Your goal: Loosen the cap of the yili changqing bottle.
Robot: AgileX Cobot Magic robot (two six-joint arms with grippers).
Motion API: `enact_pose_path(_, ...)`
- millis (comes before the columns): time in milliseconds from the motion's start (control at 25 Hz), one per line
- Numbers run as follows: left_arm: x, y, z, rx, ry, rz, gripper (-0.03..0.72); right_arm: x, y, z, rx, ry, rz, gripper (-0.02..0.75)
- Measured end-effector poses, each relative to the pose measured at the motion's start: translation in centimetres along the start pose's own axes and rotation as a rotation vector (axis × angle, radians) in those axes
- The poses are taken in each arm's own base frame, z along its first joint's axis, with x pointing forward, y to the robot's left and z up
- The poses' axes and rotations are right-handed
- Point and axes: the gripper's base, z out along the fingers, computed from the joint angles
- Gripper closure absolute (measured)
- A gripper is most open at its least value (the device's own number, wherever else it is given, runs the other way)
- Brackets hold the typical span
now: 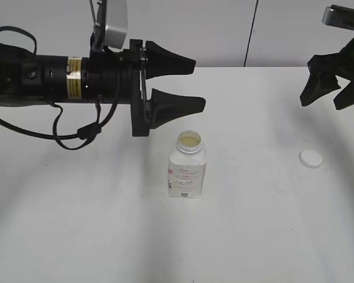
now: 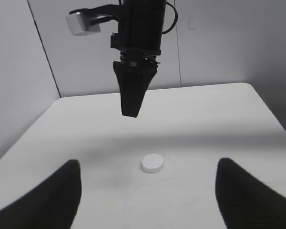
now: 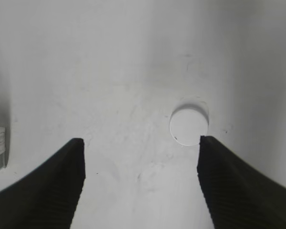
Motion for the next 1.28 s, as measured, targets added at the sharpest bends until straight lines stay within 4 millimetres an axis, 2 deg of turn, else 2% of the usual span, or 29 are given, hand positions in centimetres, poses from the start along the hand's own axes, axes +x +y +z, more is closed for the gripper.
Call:
enact_pose_path(280, -3.0, 0.8, -1.4, -0.146, 0.089, 0.005, 0.155, -0.1, 0.5, -1.2, -0.024, -0.020, 0.006, 0.161)
enact_pose_path(440, -4.5, 1.7, -2.8, -0.328, 0.198, 0.024, 0.155, -0.3, 0.9, -2.6, -0.025, -0.060, -0.005, 0.161)
enact_pose_path(560, -5.5, 2.8, -4.4, -0.538, 0.269, -0.011, 0.155, -0.6, 1.2, -3.6, -0.029, -0.077, -0.013, 0.161)
enact_pose_path(720, -4.8, 4.1, -6.4, -0.790, 0.406, -0.132, 0.155, -0.7, 1.4, -4.0, -0.038, -0.060, -0.020, 0.161)
enact_pose_path(880, -3.6, 4.5, -8.0, -0.963, 0.512, -0.273, 0.155, -0.4, 1.7, -4.4, -0.054, -0.008, -0.026, 0.161)
enact_pose_path(1120, -2.4, 4.2, -9.2, -1.124, 0.546, -0.559, 0.155, -0.3, 2.1, -5.4, -0.075, 0.052, -0.042, 0.161)
enact_pose_path(1280, -1.8, 3.6, -10.1, -1.213, 0.640, -0.730, 0.155, -0.6, 2.3, -6.1, -0.076, 0.053, -0.053, 0.161)
